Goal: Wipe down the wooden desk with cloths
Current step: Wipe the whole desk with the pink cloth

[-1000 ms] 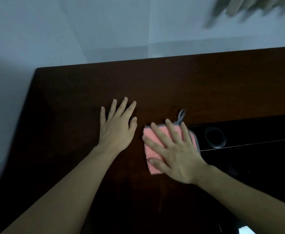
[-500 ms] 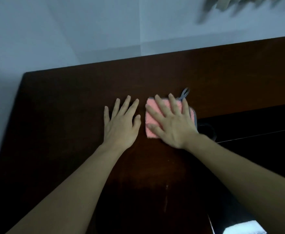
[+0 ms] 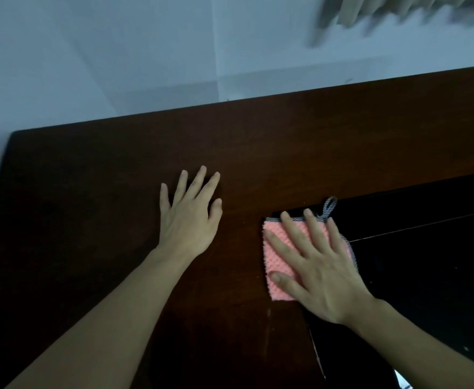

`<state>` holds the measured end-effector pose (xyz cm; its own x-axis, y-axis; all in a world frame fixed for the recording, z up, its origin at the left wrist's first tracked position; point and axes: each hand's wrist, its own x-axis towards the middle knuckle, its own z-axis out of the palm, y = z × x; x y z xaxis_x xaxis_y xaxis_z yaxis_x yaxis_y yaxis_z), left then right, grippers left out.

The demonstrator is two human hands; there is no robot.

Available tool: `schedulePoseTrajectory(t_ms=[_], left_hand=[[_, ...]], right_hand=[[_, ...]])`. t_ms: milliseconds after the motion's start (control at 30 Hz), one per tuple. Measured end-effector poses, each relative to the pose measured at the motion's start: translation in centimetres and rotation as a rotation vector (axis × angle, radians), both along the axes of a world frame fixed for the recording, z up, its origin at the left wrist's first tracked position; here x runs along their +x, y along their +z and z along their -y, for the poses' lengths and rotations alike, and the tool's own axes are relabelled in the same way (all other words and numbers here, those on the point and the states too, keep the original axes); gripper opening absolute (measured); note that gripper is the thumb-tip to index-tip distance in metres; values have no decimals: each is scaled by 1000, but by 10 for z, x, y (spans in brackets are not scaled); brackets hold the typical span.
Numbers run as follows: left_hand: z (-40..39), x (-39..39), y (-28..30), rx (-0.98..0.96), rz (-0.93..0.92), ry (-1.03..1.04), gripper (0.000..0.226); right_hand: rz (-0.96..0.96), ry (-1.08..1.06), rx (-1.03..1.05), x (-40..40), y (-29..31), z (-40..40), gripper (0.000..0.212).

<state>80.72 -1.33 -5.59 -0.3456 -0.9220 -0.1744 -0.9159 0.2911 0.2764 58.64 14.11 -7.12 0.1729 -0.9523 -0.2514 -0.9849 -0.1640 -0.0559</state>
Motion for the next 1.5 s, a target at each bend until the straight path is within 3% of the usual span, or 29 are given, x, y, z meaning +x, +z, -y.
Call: schedulePoseTrajectory(t_ms=[233,567,767,1033,1300,1500], left_hand=[[0,-9,-10,1,36,-52,56],[-1,-5,-4,1,58,-19,55],[-2,9,4,-22,47,40,55],[-11,11,11,-37,47,59,55],[-19,-37,10,-23,-5,-31,55],[-37,-81,6,-2,-44,-102,56]], right_hand=[[-24,-209,38,-55,2,4,74],[-18,-202,37,-71,5,101,69],[-48,26,57,-29,7,133,68],[-15,456,78,6,9,89,68],[-17,-17,35,-75,7,122,72],[-22,-111,72,-118,13,54,78]])
